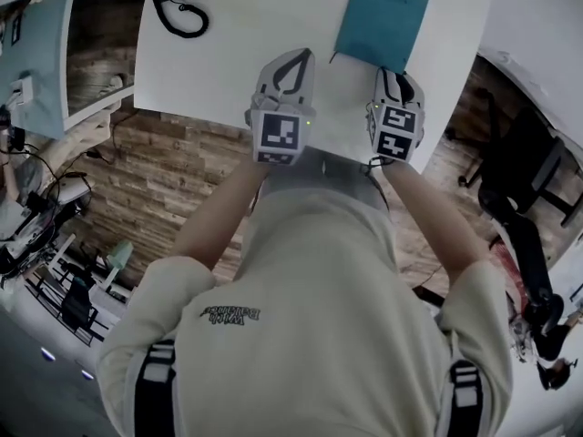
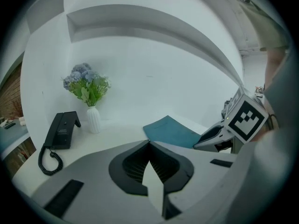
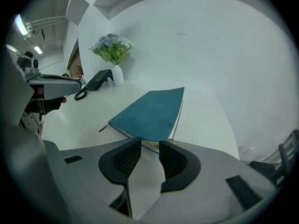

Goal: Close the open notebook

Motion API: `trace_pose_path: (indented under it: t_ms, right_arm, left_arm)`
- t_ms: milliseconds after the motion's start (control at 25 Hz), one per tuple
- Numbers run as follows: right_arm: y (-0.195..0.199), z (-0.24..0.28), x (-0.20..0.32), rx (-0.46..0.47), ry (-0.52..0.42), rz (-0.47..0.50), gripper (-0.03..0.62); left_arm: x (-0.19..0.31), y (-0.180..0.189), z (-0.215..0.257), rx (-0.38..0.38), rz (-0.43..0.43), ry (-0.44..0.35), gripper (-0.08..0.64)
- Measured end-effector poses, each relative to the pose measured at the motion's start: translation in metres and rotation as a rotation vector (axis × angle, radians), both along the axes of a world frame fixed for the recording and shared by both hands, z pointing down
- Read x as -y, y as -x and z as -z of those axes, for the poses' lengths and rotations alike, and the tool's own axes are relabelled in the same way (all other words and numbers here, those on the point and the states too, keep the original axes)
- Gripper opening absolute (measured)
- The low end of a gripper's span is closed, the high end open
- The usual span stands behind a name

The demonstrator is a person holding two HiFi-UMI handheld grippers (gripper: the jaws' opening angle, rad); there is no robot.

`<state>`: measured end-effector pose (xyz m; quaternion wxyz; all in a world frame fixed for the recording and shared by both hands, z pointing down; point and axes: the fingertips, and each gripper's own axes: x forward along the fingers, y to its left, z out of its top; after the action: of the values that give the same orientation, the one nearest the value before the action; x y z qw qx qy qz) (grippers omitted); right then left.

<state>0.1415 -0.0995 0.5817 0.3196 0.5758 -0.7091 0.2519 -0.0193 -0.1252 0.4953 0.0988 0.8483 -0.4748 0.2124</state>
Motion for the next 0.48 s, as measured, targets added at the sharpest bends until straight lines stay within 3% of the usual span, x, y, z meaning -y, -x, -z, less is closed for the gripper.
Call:
trace_pose_path:
  t_ms: [160,480]
  right_arm:
    - [-0.003,-0.01,0.0,-0.037,0.007,0.004,0.137]
    - [-0.015,0.023,0.001,-0.001,-0.032,-0.04,0.137]
  left_arm:
    - [-0.001,-0.007,-0.009,0.003,-0.025,0.022,0.013]
    - [0.002,-0.011,0.006,-0.014,-0.033,-0.003,0.014]
